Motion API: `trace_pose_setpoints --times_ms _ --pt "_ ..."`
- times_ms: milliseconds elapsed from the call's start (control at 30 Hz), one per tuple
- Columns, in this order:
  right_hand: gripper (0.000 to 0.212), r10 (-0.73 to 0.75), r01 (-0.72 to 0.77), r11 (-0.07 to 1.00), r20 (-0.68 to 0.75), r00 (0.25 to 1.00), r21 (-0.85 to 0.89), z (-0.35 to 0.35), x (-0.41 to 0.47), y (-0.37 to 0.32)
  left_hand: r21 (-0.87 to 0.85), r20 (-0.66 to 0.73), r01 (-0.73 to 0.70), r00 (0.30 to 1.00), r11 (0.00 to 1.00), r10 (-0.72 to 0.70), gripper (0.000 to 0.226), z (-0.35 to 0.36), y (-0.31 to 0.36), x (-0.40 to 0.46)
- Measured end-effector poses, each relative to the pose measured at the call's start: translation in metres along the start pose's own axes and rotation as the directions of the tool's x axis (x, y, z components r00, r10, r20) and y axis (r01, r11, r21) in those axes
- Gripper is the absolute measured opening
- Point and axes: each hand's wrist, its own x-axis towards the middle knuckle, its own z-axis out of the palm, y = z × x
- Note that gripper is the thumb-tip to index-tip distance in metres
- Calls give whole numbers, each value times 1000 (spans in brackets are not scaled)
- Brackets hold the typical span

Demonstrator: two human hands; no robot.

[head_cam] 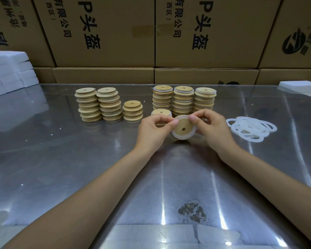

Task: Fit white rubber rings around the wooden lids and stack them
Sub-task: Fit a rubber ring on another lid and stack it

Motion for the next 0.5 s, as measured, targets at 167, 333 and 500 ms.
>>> trace_pose_setpoints --times_ms 167,333,500 --pt "18 5 -6 1000 -20 1000 -24 1 0 1 -150 44 128 991 980 -123 9 0 4 -4" --pt "18 2 -2 999 -13 1000 -46 1 -1 -1 -219 68 208 978 953 -198 7 -1 5 -3" --pt "17 19 -18 999 18 1000 -39 -1 -1 -2 -250 161 302 950 920 -268 3 -6 7 0"
